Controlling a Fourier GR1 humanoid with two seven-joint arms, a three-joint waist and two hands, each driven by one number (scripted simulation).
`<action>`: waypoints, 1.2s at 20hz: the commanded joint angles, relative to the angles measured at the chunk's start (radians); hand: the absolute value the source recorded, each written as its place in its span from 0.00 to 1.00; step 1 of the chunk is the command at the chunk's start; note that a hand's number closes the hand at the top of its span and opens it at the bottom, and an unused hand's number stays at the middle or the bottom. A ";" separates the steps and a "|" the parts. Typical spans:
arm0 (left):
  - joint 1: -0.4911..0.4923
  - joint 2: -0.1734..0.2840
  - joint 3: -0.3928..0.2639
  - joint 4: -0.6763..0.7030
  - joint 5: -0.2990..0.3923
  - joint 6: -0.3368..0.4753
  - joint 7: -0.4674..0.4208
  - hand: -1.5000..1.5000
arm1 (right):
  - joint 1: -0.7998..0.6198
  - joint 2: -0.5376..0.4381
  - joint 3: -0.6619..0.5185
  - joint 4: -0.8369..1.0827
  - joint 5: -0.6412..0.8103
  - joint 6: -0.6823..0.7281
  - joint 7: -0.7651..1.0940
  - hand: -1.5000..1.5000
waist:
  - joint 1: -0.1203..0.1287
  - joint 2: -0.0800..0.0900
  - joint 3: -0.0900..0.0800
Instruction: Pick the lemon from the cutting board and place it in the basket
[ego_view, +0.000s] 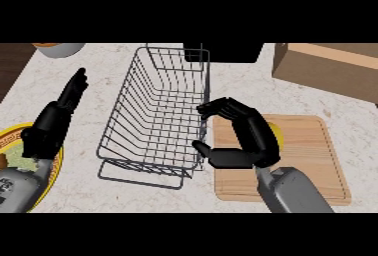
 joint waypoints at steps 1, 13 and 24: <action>-0.007 -0.004 0.011 0.002 -0.024 -0.008 -0.019 0.50 | -0.096 0.041 0.096 0.021 0.198 -0.154 0.096 0.00 | -0.016 0.001 -0.003; 0.023 0.013 0.030 0.030 -0.005 -0.039 -0.051 0.50 | -0.495 -0.531 0.184 0.041 0.443 0.327 0.626 0.00 | -0.017 -0.011 -0.012; 0.041 0.018 0.060 -0.023 -0.025 -0.060 -0.028 0.50 | -0.699 -0.524 0.151 0.174 0.184 0.878 0.827 0.00 | -0.007 0.003 -0.002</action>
